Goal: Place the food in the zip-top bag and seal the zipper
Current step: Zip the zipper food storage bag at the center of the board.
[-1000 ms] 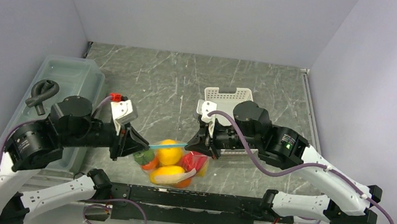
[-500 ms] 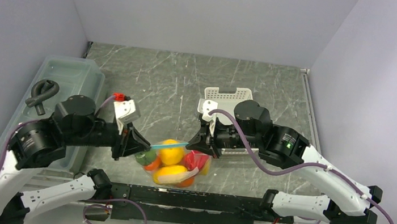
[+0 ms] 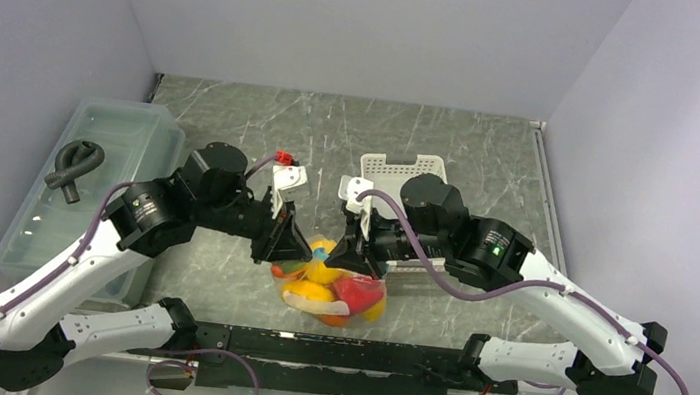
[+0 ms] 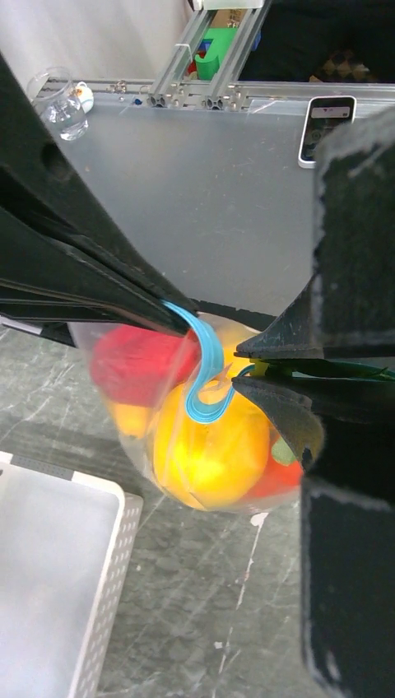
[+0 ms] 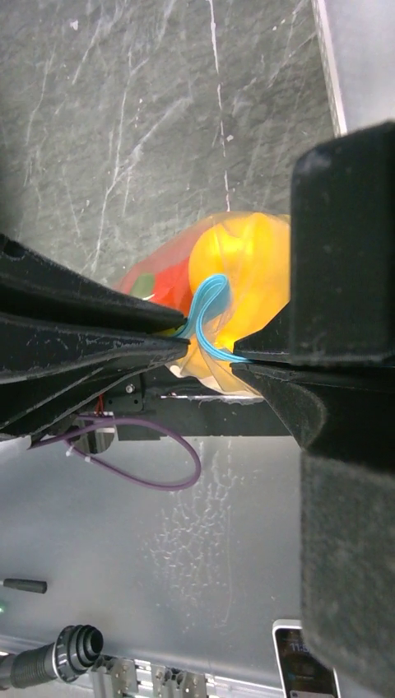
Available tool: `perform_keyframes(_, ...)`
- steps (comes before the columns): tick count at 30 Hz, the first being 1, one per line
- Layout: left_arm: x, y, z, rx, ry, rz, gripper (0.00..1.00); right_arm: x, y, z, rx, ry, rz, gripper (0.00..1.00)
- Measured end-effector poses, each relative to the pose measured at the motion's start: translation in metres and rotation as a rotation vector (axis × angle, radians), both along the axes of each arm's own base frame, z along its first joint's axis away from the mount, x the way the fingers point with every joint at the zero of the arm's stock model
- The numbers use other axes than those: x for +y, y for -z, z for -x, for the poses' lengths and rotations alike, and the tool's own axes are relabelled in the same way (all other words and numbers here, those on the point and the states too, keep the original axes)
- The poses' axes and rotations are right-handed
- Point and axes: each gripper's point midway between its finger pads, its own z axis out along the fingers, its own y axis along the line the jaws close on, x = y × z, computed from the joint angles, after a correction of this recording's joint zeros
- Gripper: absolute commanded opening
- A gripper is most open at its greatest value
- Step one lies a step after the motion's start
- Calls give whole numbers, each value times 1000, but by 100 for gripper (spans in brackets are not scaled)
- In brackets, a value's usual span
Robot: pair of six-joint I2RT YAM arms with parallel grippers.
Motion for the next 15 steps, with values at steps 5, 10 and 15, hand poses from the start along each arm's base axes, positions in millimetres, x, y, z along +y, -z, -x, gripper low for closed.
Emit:
perform_keyframes(5,-9,-2,-5,-12,13,24,3,1,5,1,6,-9,3,0)
perform_keyframes(10,-12,0,-9,-11,9,19,3,0,16,0,14,-3,24,0)
perform_keyframes(15,-10,7,-12,-13,-7,-2,3,-3,32,-2,21,20,45,8)
